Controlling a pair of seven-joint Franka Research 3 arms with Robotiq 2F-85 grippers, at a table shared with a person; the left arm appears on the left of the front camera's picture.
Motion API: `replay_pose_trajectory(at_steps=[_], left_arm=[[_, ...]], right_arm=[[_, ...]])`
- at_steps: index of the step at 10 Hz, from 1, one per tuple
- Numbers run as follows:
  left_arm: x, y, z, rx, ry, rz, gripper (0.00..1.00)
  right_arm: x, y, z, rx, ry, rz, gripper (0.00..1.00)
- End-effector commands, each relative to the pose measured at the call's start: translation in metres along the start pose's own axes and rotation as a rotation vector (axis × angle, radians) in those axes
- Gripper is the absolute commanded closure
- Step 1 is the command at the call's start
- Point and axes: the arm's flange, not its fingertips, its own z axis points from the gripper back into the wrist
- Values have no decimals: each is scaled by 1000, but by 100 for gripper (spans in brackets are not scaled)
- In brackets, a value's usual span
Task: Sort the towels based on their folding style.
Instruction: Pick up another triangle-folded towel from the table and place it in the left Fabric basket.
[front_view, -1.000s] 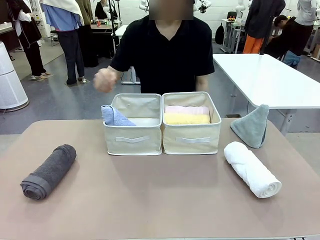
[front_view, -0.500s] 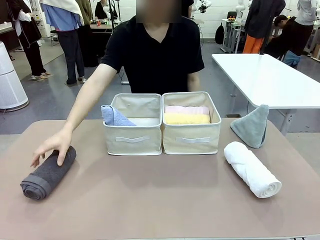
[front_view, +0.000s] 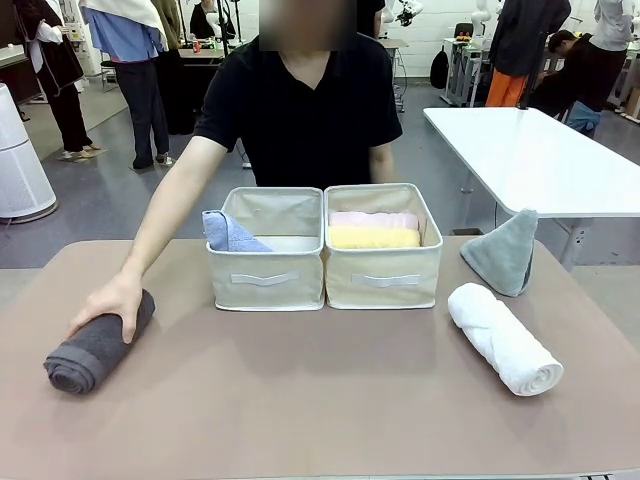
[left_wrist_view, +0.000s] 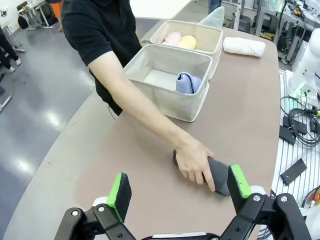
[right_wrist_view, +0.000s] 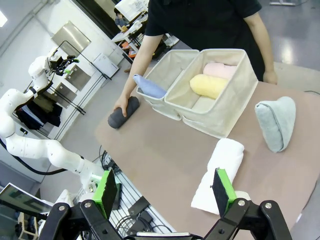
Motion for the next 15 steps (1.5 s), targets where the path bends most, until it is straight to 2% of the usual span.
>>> replay_pose_trajectory(at_steps=[1, 2, 4, 7, 8, 9, 11, 14, 15], left_arm=[[-1, -1, -4, 17, -7, -2, 0], [-1, -1, -4, 17, -7, -2, 0], [-1, -1, -4, 17, -7, -2, 0], [-1, -1, -4, 17, -7, -2, 0], [-1, -1, -4, 17, -7, -2, 0], [-1, -1, -4, 17, -7, -2, 0], [-1, -1, -4, 17, -7, -2, 0], [-1, -1, -4, 17, -7, -2, 0], [-1, -1, -4, 17, -7, -2, 0]], right_arm=[[0, 1, 0, 7, 4, -1, 0], [0, 0, 0, 0, 0, 0, 0], [40, 16, -17, -206, 117, -42, 0], [122, 29, -87, -457, 300, -182, 0], [147, 26, -112, -489, 340, -247, 0], [159, 24, -137, -494, 431, -290, 0], [161, 8, -178, -559, 548, -340, 0], [153, 9, -175, -567, 546, -331, 0], [149, -6, -196, -569, 549, -339, 0]])
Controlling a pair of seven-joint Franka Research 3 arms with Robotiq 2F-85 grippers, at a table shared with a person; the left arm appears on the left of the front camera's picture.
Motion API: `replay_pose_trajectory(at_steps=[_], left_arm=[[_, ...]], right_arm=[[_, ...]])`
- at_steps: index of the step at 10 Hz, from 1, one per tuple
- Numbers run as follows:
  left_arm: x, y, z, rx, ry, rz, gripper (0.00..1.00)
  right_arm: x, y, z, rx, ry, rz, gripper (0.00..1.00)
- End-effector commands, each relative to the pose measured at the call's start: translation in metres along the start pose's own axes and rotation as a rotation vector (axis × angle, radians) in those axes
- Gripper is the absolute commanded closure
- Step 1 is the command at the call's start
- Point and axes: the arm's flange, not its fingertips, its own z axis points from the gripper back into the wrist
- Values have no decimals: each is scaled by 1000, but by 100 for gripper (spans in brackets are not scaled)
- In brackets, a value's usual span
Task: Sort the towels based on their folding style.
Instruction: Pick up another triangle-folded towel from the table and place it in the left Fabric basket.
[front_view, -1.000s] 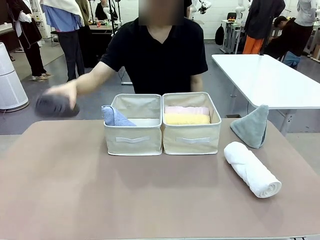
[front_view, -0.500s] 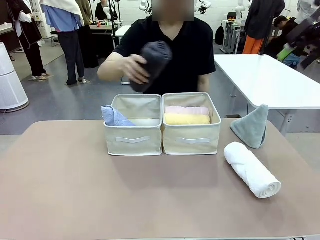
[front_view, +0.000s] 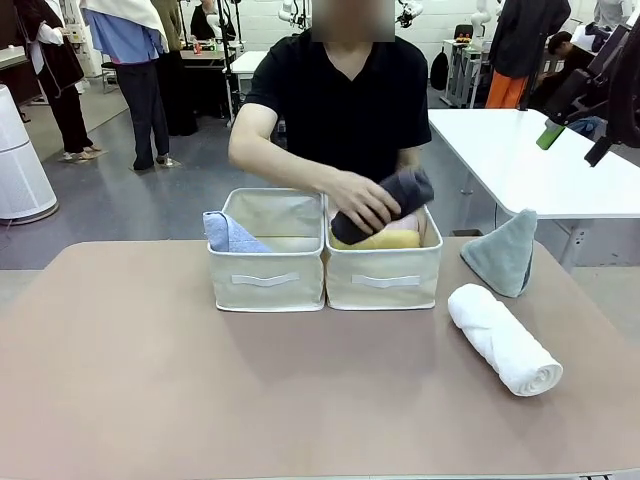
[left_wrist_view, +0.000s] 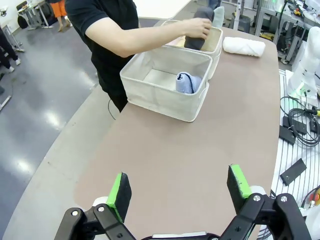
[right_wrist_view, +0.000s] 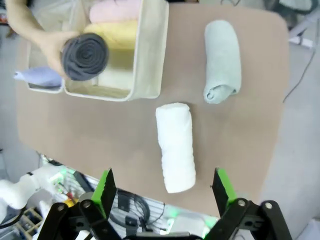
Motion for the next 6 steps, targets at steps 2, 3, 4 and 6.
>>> replay_pose_trajectory(at_steps=[2, 3, 4, 6], left_arm=[[-1, -2, -3, 19, -8, -3, 0], [-1, -2, -3, 19, -8, -3, 0], [-1, -2, -3, 19, -8, -3, 0], [-1, -2, -3, 19, -8, -3, 0]], right_arm=[[4, 4, -9, -7, 0, 5, 0], [4, 4, -9, -7, 0, 5, 0], [4, 4, -9, -7, 0, 5, 0], [3, 5, -6, 3, 8, 12, 0]])
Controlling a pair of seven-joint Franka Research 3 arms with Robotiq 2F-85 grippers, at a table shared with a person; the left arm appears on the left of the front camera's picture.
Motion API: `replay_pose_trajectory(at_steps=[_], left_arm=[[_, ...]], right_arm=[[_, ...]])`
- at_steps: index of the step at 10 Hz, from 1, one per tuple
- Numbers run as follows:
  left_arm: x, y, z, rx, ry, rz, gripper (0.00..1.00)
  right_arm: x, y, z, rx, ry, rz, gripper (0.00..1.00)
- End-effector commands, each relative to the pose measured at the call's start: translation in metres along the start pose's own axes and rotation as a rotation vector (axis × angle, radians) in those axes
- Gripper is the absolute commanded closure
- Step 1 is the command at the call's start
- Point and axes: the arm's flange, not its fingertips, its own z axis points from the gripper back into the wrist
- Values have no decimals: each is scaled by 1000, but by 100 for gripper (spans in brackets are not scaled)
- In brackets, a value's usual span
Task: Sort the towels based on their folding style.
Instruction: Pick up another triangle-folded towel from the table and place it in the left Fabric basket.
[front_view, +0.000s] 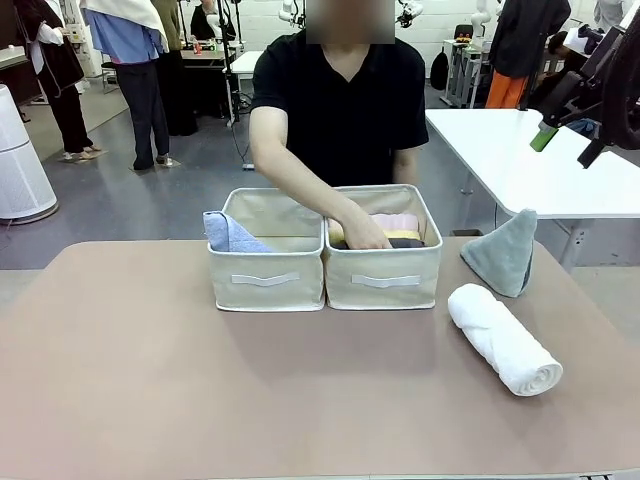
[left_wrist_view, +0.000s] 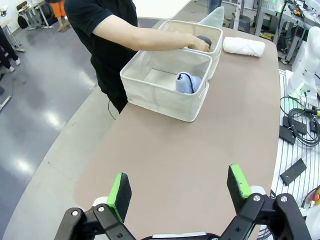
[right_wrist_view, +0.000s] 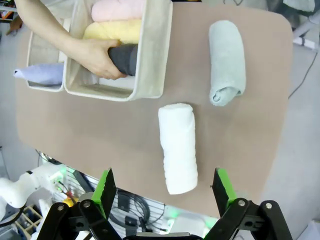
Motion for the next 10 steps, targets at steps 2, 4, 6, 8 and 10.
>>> replay_pose_trajectory(at_steps=[2, 4, 6, 8, 10], left_arm=[[-1, -2, -3, 19, -8, -4, 0], [-1, -2, -3, 19, -8, -4, 0], [-1, -2, -3, 19, -8, -4, 0], [-1, -2, -3, 19, -8, -4, 0], [-1, -2, -3, 19, -8, -4, 0]], right_arm=[[40, -6, -39, -49, 90, -40, 0], [60, -5, -66, -86, 143, -66, 0], [76, -13, -101, -140, 191, -104, 0], [86, -18, -121, -200, 192, -131, 0], [89, -26, -127, -232, 164, -143, 0]])
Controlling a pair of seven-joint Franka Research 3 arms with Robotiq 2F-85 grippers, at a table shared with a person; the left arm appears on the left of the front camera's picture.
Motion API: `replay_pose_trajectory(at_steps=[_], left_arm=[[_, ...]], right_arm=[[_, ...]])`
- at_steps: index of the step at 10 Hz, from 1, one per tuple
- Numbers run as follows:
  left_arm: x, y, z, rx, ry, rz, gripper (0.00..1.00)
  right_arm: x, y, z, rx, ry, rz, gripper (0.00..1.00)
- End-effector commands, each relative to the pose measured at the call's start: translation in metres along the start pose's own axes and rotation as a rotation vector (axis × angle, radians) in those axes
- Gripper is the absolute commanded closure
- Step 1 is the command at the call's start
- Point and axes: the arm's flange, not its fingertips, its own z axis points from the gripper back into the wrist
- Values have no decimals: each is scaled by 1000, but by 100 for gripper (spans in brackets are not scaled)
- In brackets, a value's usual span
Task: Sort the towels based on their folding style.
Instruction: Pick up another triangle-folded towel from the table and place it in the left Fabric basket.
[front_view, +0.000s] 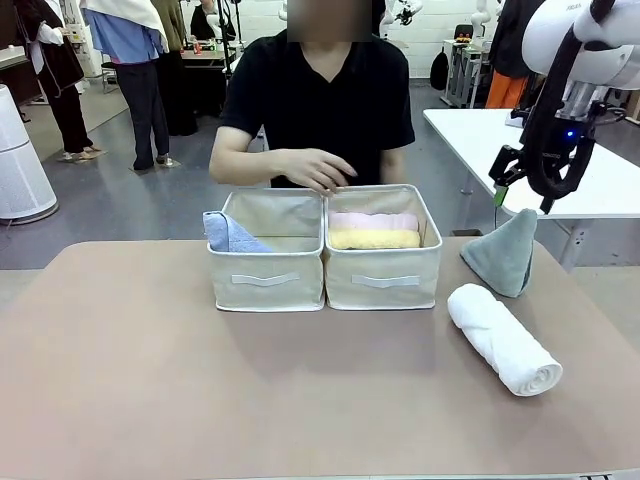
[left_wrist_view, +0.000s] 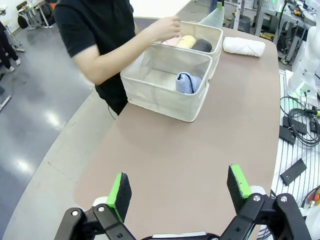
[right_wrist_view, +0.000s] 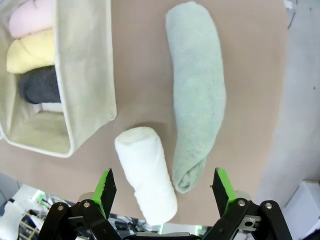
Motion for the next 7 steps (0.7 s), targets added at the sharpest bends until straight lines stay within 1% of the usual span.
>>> replay_pose_trajectory(at_steps=[1, 3, 7], left_arm=[[-1, -2, -3, 19, -8, -4, 0], [-1, -2, -3, 19, -8, -4, 0], [-1, -2, -3, 19, -8, -4, 0]], right_arm=[[6, -1, -1, -38, -23, -34, 0], [10, -9, -9, -43, -24, -31, 0], [15, -20, -40, -44, -33, 12, 0]])
